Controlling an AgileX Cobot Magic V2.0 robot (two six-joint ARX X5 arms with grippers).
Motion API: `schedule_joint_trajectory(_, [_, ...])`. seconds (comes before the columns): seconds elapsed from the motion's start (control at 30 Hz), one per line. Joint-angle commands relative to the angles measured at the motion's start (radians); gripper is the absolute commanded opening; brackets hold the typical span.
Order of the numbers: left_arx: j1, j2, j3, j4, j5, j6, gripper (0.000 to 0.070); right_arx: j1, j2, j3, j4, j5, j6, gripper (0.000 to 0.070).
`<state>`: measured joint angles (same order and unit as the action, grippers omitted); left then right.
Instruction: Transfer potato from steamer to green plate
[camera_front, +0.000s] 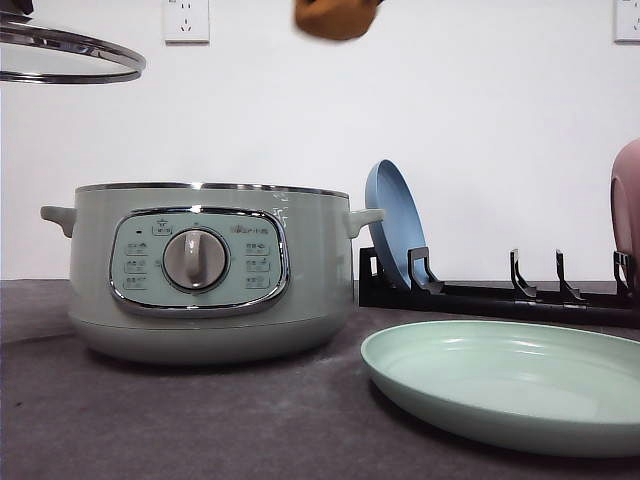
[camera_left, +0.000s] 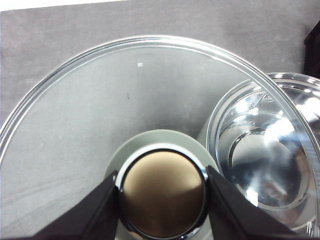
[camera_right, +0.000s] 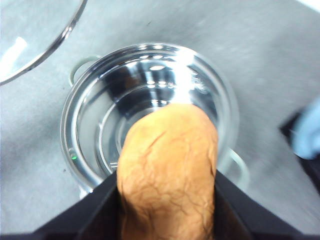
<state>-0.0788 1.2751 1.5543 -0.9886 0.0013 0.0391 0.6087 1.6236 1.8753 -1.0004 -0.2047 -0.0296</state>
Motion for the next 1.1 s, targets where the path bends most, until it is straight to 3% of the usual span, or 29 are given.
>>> schedule_joint_trajectory(0.0, [0.001,-0.011,0.025,0.041,0.002,0.007,0.0,-0.009,-0.026,-0.037,-0.004,0.003,-0.002,0.0115])
schedule_joint_trajectory(0.2, [0.001,-0.011,0.025,0.045,0.002,0.01,0.0,-0.071,-0.241,-0.327,0.08,0.003,0.01,0.0115])
schedule_joint_trajectory(0.5, [0.0,-0.011,0.025,0.046,0.002,0.01,0.0,-0.099,-0.496,-0.751,0.263,0.058,0.214,0.0115])
schedule_joint_trajectory(0.83, [0.0,-0.011,0.025,0.045,0.01,0.009,0.0,-0.081,-0.532,-1.11,0.498,0.08,0.374,0.0115])
schedule_joint_trajectory(1.07, [0.0,-0.011,0.025,0.046,0.026,0.009,0.0,-0.061,-0.49,-1.259,0.67,0.118,0.463,0.0115])
